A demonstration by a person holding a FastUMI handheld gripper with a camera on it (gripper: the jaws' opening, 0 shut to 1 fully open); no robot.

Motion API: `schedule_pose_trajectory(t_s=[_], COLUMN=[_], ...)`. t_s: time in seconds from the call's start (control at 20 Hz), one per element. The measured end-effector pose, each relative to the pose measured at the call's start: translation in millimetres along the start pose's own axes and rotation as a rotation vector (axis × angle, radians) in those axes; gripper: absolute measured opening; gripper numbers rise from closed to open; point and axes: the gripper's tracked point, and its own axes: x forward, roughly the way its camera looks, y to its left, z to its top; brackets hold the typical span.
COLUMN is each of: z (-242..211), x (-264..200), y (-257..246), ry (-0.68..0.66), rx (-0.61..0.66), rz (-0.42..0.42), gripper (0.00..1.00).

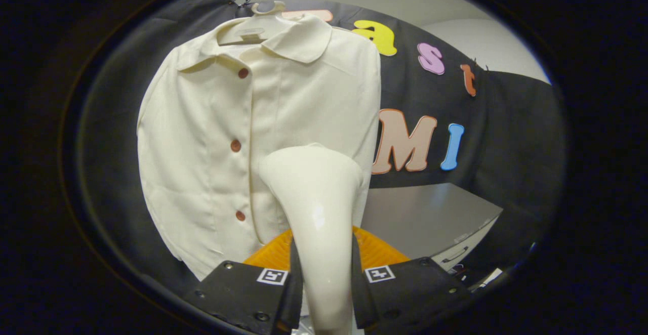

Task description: Iron the clothes twice with a garment steamer, once on the left side and once on the right side.

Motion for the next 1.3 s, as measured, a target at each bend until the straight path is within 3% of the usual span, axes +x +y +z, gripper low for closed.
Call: schedule_pose_trajectory(t_s=[1.3], z=[-198], x=[26], y=[9], ry=[0.258], rx=[-0.023], rz=[-0.017], gripper=[0.41])
